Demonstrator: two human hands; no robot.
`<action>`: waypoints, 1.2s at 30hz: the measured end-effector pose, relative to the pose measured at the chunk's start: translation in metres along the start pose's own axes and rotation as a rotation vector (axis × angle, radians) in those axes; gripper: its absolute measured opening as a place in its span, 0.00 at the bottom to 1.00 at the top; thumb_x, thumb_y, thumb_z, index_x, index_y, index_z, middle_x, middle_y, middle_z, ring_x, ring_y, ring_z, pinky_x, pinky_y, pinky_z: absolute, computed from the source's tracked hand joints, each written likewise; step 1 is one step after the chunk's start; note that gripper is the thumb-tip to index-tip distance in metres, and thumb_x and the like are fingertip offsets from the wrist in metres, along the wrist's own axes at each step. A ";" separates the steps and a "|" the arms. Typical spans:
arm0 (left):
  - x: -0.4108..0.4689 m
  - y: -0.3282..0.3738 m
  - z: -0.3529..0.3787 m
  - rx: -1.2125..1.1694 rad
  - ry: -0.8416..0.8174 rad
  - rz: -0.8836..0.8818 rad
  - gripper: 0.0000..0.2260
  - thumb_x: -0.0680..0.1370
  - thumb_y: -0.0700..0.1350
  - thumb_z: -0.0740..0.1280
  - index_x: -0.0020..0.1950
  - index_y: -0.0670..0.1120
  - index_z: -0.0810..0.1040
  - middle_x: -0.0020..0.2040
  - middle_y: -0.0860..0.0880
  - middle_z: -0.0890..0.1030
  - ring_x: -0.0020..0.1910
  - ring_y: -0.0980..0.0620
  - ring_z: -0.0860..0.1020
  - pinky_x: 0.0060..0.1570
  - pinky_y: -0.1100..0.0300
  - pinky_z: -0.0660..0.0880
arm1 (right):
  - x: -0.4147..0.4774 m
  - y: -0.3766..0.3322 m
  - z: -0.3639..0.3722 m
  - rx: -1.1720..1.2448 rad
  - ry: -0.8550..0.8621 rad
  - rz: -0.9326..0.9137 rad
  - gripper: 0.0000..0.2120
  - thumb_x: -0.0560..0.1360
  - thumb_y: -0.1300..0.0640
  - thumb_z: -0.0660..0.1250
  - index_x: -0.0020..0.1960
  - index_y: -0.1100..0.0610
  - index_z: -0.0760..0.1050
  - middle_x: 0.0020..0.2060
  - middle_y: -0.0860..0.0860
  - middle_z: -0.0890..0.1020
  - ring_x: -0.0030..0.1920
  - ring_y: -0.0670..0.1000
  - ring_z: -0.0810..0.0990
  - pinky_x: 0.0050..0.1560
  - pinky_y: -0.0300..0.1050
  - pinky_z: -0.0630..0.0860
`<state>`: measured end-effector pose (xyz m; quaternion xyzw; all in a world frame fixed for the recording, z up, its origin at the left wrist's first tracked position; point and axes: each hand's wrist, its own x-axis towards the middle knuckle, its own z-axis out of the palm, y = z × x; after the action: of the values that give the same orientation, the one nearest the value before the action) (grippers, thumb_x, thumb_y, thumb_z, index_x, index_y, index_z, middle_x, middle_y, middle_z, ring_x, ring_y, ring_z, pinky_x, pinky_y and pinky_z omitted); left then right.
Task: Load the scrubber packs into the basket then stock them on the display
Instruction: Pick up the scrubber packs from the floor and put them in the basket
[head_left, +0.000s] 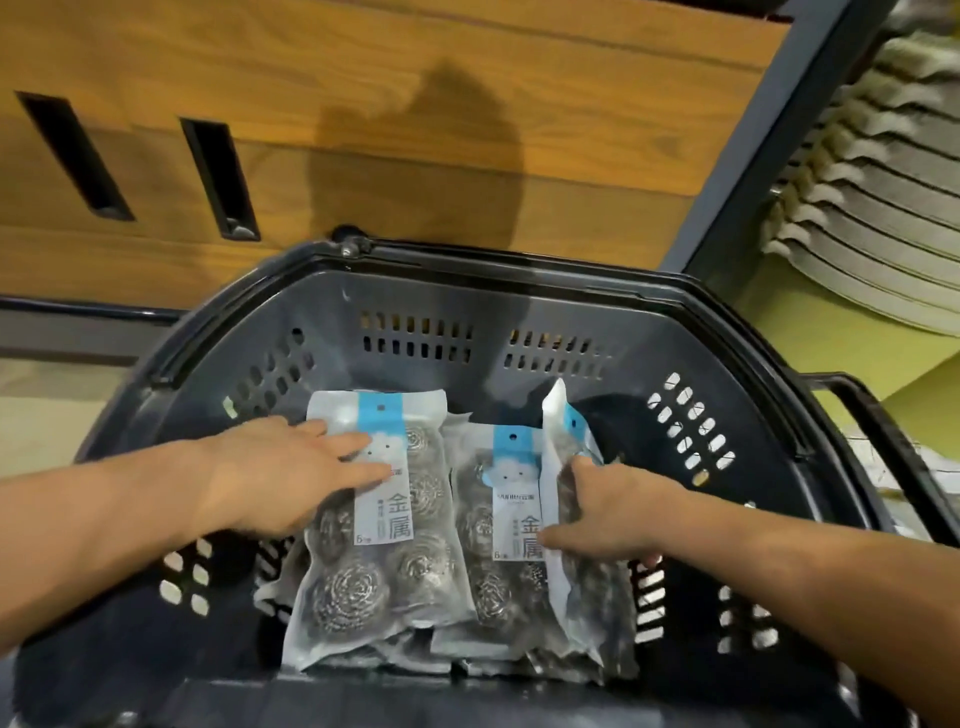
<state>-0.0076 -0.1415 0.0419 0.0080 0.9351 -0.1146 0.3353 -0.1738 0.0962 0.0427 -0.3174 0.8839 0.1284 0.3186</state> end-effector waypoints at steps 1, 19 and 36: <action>0.000 0.002 -0.006 -0.009 0.060 0.005 0.33 0.82 0.48 0.57 0.78 0.65 0.39 0.82 0.54 0.44 0.79 0.48 0.54 0.74 0.50 0.62 | -0.004 0.002 -0.006 -0.023 0.017 -0.012 0.38 0.72 0.31 0.65 0.71 0.55 0.64 0.61 0.50 0.78 0.60 0.54 0.79 0.61 0.53 0.77; 0.066 0.290 -0.312 -0.566 0.830 0.384 0.36 0.69 0.72 0.61 0.75 0.63 0.63 0.73 0.61 0.68 0.70 0.57 0.70 0.68 0.52 0.69 | -0.188 0.378 -0.003 0.180 0.849 0.178 0.31 0.71 0.35 0.65 0.69 0.48 0.70 0.55 0.47 0.80 0.55 0.54 0.80 0.55 0.54 0.79; 0.280 0.599 -0.172 -1.207 -0.008 0.007 0.37 0.64 0.67 0.74 0.69 0.52 0.71 0.64 0.50 0.79 0.59 0.47 0.78 0.59 0.50 0.76 | -0.160 0.523 0.411 0.239 -0.181 0.084 0.54 0.69 0.36 0.73 0.81 0.51 0.45 0.77 0.52 0.60 0.75 0.58 0.63 0.72 0.53 0.66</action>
<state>-0.2771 0.4618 -0.1305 -0.1811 0.8336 0.4374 0.2844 -0.2168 0.7494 -0.1551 -0.2270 0.8731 0.0635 0.4268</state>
